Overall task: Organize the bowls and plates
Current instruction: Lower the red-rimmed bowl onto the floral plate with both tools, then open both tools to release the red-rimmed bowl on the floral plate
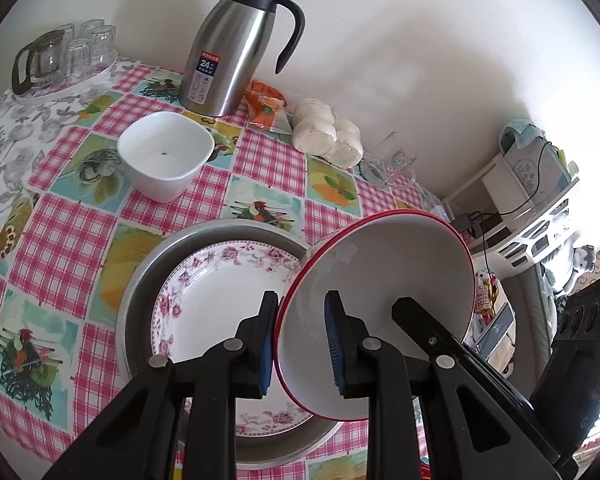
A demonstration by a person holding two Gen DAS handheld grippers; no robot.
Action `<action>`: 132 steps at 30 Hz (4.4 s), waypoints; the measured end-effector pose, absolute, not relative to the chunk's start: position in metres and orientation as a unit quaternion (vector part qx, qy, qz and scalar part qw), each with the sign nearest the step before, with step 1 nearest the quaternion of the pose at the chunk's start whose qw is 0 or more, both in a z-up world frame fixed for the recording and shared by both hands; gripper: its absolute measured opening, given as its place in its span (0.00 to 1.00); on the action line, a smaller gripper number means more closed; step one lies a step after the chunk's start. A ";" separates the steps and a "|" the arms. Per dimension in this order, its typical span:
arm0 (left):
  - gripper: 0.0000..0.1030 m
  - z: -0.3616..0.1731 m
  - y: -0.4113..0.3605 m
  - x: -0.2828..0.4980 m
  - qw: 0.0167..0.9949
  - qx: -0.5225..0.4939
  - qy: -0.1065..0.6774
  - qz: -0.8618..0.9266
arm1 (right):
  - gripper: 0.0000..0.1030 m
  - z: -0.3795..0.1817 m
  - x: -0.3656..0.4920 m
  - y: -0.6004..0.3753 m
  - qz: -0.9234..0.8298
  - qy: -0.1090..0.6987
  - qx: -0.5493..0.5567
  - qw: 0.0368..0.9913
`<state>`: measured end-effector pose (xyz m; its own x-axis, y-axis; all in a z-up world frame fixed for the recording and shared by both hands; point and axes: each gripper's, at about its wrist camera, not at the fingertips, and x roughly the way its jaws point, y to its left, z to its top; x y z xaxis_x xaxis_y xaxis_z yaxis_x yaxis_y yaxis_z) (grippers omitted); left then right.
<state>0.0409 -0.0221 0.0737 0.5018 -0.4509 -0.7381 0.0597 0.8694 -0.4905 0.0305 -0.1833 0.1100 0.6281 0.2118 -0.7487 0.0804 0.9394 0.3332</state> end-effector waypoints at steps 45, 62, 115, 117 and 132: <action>0.23 0.026 -0.009 0.052 0.806 -0.211 0.547 -0.084 | 0.16 0.038 0.054 -0.164 0.041 0.526 0.194 0.827; 0.24 0.019 -0.006 0.055 0.798 -0.218 0.557 -0.071 | 0.17 0.033 0.057 -0.160 0.045 0.529 0.195 0.825; 0.29 0.006 0.005 0.059 0.776 -0.273 0.564 -0.067 | 0.25 0.020 0.064 -0.158 0.058 0.530 0.208 0.820; 0.29 0.006 0.004 0.059 0.774 -0.276 0.565 -0.068 | 0.25 0.019 0.064 -0.161 0.058 0.530 0.219 0.817; 0.43 0.035 0.013 0.053 0.814 -0.233 0.530 -0.038 | 0.28 0.047 0.056 -0.180 0.024 0.493 0.213 0.843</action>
